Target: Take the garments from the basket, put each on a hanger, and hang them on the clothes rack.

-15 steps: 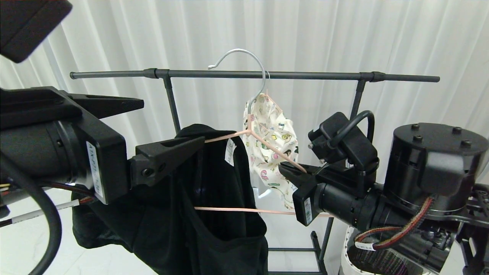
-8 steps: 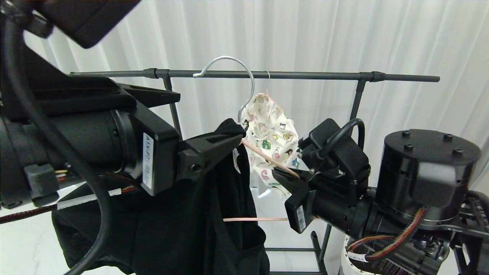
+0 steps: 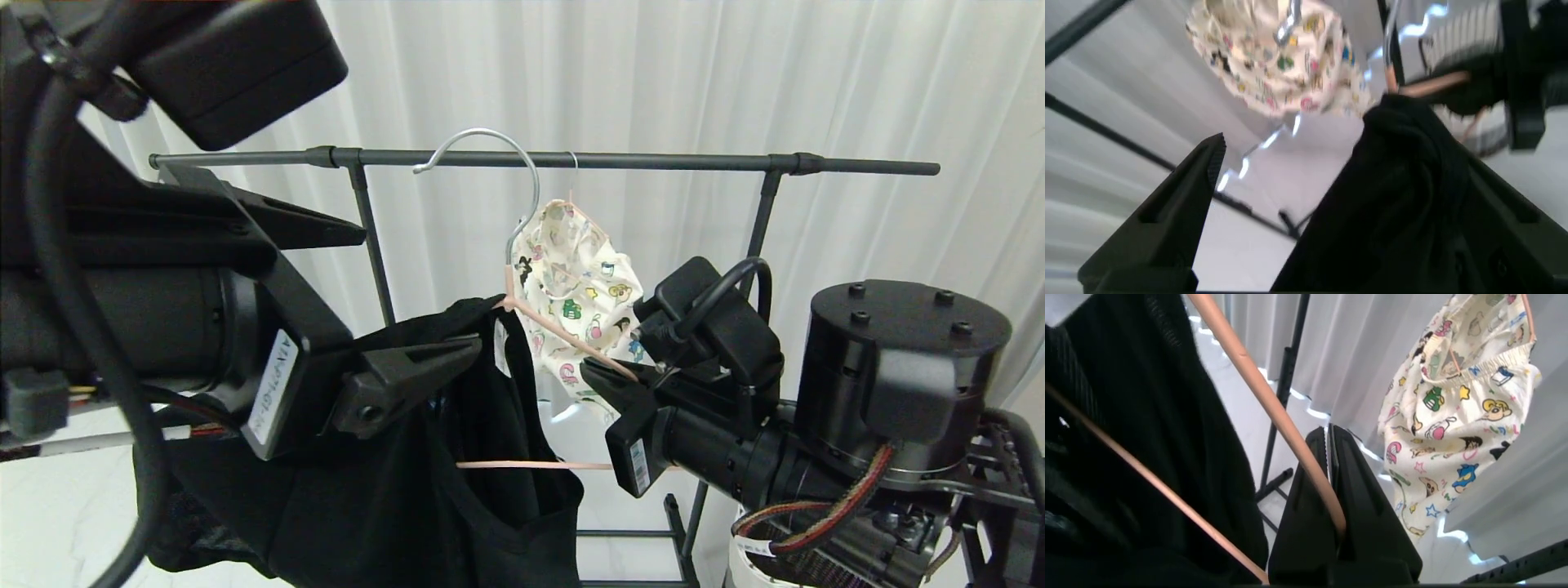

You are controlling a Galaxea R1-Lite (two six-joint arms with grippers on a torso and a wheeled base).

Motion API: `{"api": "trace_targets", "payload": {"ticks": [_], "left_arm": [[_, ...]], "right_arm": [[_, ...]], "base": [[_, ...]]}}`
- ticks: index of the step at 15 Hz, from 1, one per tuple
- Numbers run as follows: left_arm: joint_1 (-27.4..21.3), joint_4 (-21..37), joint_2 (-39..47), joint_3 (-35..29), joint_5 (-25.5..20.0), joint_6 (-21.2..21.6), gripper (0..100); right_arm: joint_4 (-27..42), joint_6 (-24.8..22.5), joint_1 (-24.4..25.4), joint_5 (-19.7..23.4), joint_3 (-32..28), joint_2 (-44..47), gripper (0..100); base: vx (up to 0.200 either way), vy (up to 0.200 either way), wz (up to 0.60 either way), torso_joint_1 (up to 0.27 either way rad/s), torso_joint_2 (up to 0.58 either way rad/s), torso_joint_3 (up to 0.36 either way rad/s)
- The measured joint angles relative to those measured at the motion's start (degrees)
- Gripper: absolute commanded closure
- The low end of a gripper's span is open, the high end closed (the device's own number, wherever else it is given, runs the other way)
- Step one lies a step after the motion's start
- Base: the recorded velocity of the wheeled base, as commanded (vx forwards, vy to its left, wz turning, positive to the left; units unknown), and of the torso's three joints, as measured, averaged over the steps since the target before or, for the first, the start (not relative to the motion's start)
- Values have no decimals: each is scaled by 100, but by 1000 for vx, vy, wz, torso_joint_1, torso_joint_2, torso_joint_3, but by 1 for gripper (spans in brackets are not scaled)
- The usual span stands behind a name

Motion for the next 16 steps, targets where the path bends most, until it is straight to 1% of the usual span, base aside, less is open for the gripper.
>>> {"api": "trace_targets", "payload": {"ticks": [1,2,5,7,11,13,14,15,16], "left_arm": [[4,277,27,-205,18,0,0],[4,361,63,-343,29,-4,0],[-16,394,187,-441,32,-6,0],[-18,796,276,-491,32,-24,0],[-24,1464,466,-1045,32,-33,0],[-127,1708,501,-1307,-15,-50,0],[-179,1715,496,-1363,-124,-94,0],[-217,1715,482,-1392,-382,-217,0],[-272,1715,451,-1429,-813,-510,0]], "right_arm": [[-24,0,-5,0,0,2,100],[-94,-2,-13,0,0,17,100],[-145,-2,-20,-5,0,56,100],[-151,-2,-22,-5,0,69,100],[-162,0,-30,-7,-1,78,100],[-162,0,-37,-7,-1,80,100],[-165,-2,-41,-7,-1,80,100],[-165,0,-52,-5,-1,80,100],[-167,0,-63,-5,-1,80,100]], "base": [[0,0,0,0,0,0],[0,0,0,0,0,0],[0,0,0,0,0,0],[0,0,0,0,0,0],[0,0,0,0,0,0],[0,0,0,0,0,0],[0,0,0,0,0,0],[0,0,0,0,0,0],[0,0,0,0,0,0]]}}
